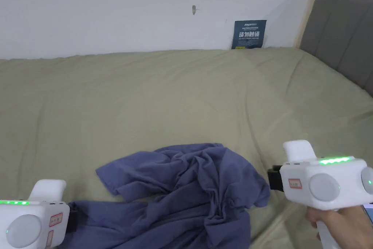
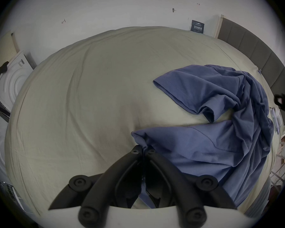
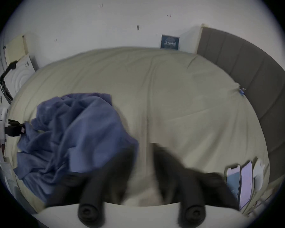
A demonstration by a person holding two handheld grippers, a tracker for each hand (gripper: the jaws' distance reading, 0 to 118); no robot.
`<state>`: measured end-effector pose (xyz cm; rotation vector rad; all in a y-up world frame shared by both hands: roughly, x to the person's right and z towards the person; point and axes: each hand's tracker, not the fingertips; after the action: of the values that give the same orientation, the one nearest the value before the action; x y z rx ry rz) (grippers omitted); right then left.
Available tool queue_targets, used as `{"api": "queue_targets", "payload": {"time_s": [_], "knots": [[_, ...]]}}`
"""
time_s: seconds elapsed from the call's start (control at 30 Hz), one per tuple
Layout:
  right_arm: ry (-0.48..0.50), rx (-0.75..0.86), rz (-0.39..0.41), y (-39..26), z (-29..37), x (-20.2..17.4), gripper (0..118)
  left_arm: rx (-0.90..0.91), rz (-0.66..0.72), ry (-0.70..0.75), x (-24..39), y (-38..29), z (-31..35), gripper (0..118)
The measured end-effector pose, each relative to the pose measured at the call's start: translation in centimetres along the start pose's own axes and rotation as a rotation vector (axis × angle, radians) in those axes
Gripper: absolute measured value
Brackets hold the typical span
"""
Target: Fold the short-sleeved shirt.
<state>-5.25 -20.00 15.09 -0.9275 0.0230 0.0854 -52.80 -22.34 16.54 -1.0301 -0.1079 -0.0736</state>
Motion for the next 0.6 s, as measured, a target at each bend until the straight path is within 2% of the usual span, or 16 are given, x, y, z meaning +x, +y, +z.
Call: {"api": "queue_targets", "payload": {"time_s": [0.03, 0.07, 0.13, 0.17, 0.23, 0.27, 0.3, 0.33, 0.37, 0.4, 0.43, 0.47, 0.5, 0.57, 0.6], "knots": [[0.0, -0.029, 0.014, 0.4, -1.1, 0.1, 96, -0.001, -0.001, -0.001, 0.0, 0.1, -0.1, 0], [0.017, -0.079, 0.03, 0.8, -2.9, 0.2, 114, -0.002, -0.005, -0.002, 0.0, 0.2, -0.3, 0], [0.02, -0.087, 0.041, 1.5, -4.6, -0.4, 115, 0.002, -0.001, -0.001, 0.0, -0.1, -0.5, 0], [0.027, -0.144, 0.062, 1.7, -5.6, -0.9, 114, 0.004, 0.001, -0.001, 0.0, -0.1, -0.6, 0], [-0.016, -0.218, 0.102, 1.8, -7.6, -2.0, 109, 0.008, 0.0, 0.0, 0.0, -0.2, -0.7, 0], [-0.006, -0.233, 0.12, 1.7, -8.3, -2.5, 109, 0.006, -0.001, -0.001, 0.0, -0.2, -0.7, 0], [-0.045, -0.189, 0.11, 1.7, -7.8, -2.8, 107, 0.003, 0.006, 0.0, 0.0, -0.1, -0.8, 0], [-0.042, -0.196, 0.119, 2.0, -7.4, -3.0, 88, 0.0, 0.011, 0.001, 0.0, 0.1, -0.8, 0], [0.013, -0.186, 0.151, 2.2, -6.6, -3.1, 64, -0.002, 0.012, 0.004, 0.2, 0.0, -0.6, 0], [0.056, -0.174, 0.163, 2.4, -5.7, -3.3, 21, -0.005, 0.011, 0.006, 0.2, 0.1, -0.5, 0], [0.08, -0.158, 0.16, 2.4, -5.1, -3.5, 2, -0.007, 0.007, 0.008, 0.2, 0.2, -0.4, 0], [0.036, -0.145, 0.212, 2.3, -4.5, -3.7, 2, -0.01, 0.009, 0.008, 0.2, 0.3, 0.1, 0], [0.018, -0.129, 0.217, 2.4, -3.7, -3.5, 2, -0.01, 0.025, 0.006, -0.1, 0.2, 0.8, 0], [0.071, -0.123, 0.173, 2.6, -1.0, -2.8, 2, 0.002, 0.038, 0.003, -0.7, 0.3, 2.4, 0], [0.063, -0.085, 0.161, 2.8, 0.5, -2.2, 2, 0.016, 0.049, 0.005, -1.1, 0.4, 3.6, 0]]}}
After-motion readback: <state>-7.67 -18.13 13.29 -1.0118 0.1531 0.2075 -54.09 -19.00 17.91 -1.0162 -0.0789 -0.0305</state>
